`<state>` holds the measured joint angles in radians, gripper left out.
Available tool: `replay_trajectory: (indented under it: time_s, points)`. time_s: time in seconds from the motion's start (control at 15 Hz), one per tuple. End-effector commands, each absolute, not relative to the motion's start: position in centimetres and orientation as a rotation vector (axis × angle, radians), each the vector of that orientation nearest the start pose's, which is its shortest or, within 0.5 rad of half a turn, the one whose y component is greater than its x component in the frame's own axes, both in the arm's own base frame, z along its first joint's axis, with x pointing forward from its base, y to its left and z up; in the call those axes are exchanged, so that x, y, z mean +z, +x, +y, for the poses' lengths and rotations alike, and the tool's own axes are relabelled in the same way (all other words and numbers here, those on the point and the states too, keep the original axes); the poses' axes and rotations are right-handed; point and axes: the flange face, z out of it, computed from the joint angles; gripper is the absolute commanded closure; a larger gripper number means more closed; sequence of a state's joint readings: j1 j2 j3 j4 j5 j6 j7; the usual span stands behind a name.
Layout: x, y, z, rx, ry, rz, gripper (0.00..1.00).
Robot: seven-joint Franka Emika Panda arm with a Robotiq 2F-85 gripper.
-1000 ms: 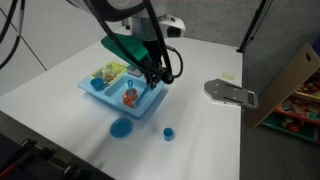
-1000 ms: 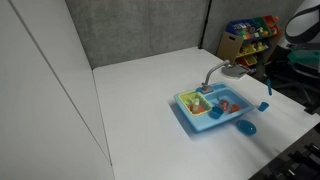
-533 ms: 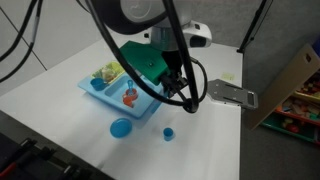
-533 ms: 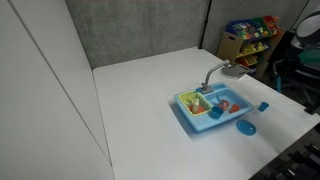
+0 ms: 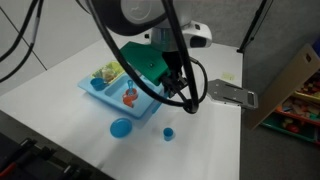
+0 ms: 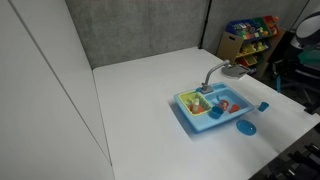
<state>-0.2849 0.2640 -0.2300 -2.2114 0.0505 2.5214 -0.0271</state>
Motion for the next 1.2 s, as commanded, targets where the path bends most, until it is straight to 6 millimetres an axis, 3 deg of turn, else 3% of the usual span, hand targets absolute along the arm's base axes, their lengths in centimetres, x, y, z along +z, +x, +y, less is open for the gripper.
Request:
replay_trajectory:
  time_s: [0.0,0.47,1.13]
  points:
    - [26.7,48.5,-27.5,-0.069,-3.077,0.817,0.92]
    - [25.7,49.9,-27.9,-0.272,-3.101,0.893,0.92]
    - [19.3,48.9,-29.6,-0.348,-3.14,1.002,0.92]
